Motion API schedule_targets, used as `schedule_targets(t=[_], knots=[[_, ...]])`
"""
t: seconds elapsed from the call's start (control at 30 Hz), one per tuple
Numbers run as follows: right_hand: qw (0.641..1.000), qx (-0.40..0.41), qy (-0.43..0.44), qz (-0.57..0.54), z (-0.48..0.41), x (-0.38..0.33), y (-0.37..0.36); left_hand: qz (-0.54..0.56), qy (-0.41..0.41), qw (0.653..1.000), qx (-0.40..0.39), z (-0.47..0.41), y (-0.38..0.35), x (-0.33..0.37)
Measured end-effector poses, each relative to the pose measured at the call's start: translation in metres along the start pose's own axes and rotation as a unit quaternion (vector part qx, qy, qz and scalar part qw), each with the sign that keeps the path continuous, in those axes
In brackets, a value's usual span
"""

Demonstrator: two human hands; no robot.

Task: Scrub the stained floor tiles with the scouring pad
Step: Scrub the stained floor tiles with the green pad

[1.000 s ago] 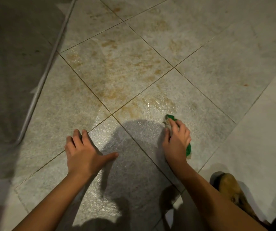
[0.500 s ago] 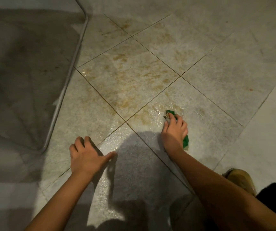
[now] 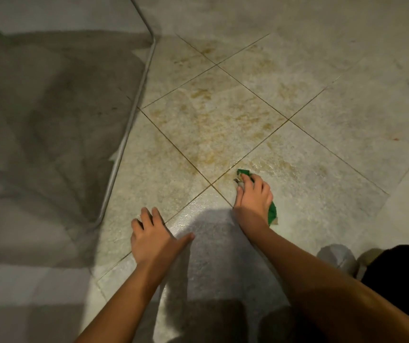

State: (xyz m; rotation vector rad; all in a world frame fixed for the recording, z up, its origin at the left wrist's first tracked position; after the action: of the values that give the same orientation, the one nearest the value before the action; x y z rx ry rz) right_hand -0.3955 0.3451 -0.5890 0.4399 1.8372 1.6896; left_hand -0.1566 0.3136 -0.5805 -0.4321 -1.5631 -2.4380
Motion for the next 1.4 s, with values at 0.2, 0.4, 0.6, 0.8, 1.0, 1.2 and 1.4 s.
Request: schedule_targets(t=[0.2, 0.4, 0.6, 0.8, 1.0, 1.2, 1.4], knots=[[0.987, -0.046, 0.153, -0.004, 0.025, -0.040, -0.009, 0.018, 0.002, 1.000, 0.021, -0.001, 0.010, -0.014], [0.953, -0.095, 0.286, -0.030, 0.039, -0.054, -0.009, 0.014, 0.034, 0.999, 0.004, -0.003, 0.007, -0.026], [0.956, -0.065, 0.286, -0.011, 0.003, -0.073, -0.013, 0.002, 0.040, 0.999, -0.008, -0.004, 0.006, -0.025], [0.953, -0.042, 0.300, -0.004, 0.004, -0.045, -0.011, -0.051, 0.067, 0.994, -0.066, -0.004, 0.000, -0.024], [0.883, -0.007, 0.469, -0.009, 0.049, -0.094, -0.011, -0.031, 0.082, 0.994, -0.071, 0.001, 0.001, -0.022], [0.897, -0.003, 0.443, 0.001, 0.016, -0.103, -0.012, 0.017, 0.080, 0.997, -0.008, 0.005, 0.005, -0.022], [0.906, -0.044, 0.420, -0.016, 0.011, -0.074, -0.013, 0.037, 0.076, 0.995, 0.048, 0.020, 0.010, -0.039]])
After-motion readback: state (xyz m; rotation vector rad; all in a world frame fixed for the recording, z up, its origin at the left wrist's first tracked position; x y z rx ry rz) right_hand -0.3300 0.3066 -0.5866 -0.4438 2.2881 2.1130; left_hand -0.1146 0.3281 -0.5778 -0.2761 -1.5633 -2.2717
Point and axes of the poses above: each hand's wrist, its own z-axis away from the middle knuckle, its own y-axis out of the back of the hand, x = y × z, the point moved 8 cm from there along -z, towards the middle knuckle, and after that the axes turned 13 degrees about z, right-handed, at the moved point
